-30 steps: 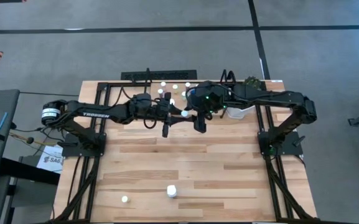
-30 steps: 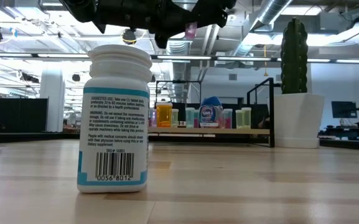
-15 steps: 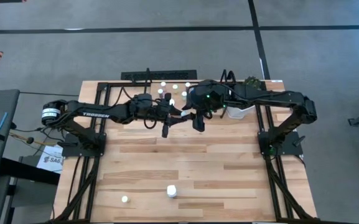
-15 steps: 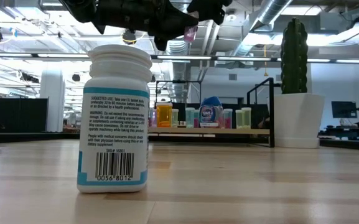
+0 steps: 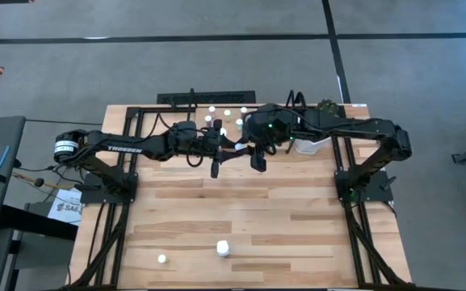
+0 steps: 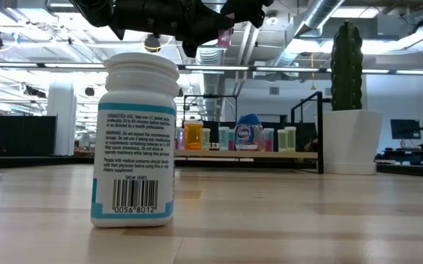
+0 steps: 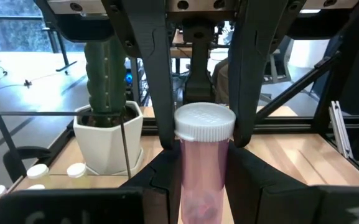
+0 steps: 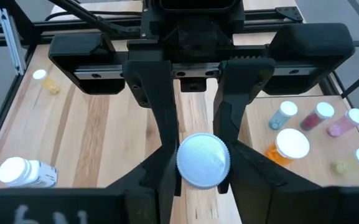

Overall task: Pick and place medicine bottles onto shelf by color
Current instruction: Put the pink pill bottle on the shelf

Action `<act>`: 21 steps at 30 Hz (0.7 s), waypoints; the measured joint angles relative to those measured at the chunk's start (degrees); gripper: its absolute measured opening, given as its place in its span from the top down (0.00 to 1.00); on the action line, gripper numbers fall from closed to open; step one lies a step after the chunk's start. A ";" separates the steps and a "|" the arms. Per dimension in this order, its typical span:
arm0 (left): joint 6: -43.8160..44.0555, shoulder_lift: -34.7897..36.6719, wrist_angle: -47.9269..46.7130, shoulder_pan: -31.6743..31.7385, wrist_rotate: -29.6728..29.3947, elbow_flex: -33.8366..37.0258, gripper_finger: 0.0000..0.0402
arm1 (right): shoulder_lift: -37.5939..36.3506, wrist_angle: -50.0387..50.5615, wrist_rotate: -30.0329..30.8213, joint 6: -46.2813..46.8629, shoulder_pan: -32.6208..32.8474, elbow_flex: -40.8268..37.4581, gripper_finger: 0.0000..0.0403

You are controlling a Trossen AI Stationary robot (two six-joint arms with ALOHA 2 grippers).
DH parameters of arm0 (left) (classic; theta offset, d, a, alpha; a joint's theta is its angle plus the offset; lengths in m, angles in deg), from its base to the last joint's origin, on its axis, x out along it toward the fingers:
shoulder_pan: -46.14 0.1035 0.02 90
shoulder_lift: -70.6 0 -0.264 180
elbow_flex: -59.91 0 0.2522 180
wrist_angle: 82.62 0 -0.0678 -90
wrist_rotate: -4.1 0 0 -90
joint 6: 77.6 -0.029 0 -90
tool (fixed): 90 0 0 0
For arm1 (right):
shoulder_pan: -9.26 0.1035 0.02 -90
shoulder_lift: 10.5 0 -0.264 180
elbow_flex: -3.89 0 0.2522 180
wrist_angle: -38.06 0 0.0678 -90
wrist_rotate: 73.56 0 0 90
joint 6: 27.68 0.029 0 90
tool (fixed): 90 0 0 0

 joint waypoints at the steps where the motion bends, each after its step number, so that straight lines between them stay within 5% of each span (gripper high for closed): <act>1: -0.02 0.00 0.02 0.00 0.02 0.00 0.81 | 0.00 0.00 0.00 0.01 0.00 0.00 0.62; 16: 0.49 -0.04 1.00 -0.04 -2.43 0.02 0.78 | -0.04 0.30 0.09 0.00 -0.04 0.09 0.71; 21: 1.64 -0.04 1.18 -0.07 -4.49 0.02 0.71 | -0.01 0.42 0.09 0.03 -0.49 0.04 0.71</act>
